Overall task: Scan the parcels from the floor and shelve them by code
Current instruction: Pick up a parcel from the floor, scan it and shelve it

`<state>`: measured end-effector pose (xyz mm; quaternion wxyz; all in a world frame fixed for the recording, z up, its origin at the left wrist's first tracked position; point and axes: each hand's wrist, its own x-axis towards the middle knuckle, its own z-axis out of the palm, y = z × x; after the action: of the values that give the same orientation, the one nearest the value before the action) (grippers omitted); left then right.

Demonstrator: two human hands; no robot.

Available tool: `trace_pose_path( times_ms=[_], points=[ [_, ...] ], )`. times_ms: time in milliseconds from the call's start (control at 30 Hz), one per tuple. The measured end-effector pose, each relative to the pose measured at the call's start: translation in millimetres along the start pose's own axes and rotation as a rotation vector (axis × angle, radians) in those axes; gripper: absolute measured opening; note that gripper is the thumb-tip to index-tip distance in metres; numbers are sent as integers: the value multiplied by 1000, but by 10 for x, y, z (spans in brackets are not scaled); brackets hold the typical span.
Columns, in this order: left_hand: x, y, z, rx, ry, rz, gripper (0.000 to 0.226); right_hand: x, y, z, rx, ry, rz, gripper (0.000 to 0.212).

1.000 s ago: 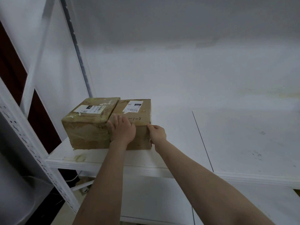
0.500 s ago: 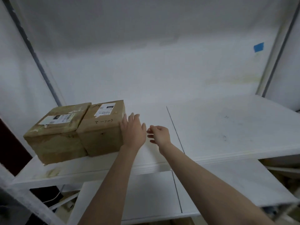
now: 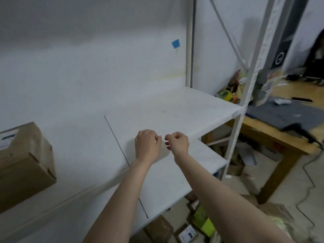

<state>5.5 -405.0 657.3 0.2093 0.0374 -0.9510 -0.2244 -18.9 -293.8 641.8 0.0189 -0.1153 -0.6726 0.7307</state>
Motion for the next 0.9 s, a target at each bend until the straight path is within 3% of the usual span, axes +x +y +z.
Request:
trace_pose_path(
  times_ms=[233, 400, 633, 900],
  points=[
    [-172, 792, 751, -53, -194, 169, 22, 131, 313, -1100, -10, 272, 87, 22],
    [-427, 1217, 1274, -87, -330, 263, 22, 119, 637, -1876, 6, 450, 172, 11],
    [-759, 1674, 1894, -102, -568, 254, 22, -11, 1134, -2882, 45, 695, 313, 20],
    [-997, 2111, 2530, -176, -756, 193, 21, 0, 1639, -3674, 117, 791, 426, 17]
  ],
)
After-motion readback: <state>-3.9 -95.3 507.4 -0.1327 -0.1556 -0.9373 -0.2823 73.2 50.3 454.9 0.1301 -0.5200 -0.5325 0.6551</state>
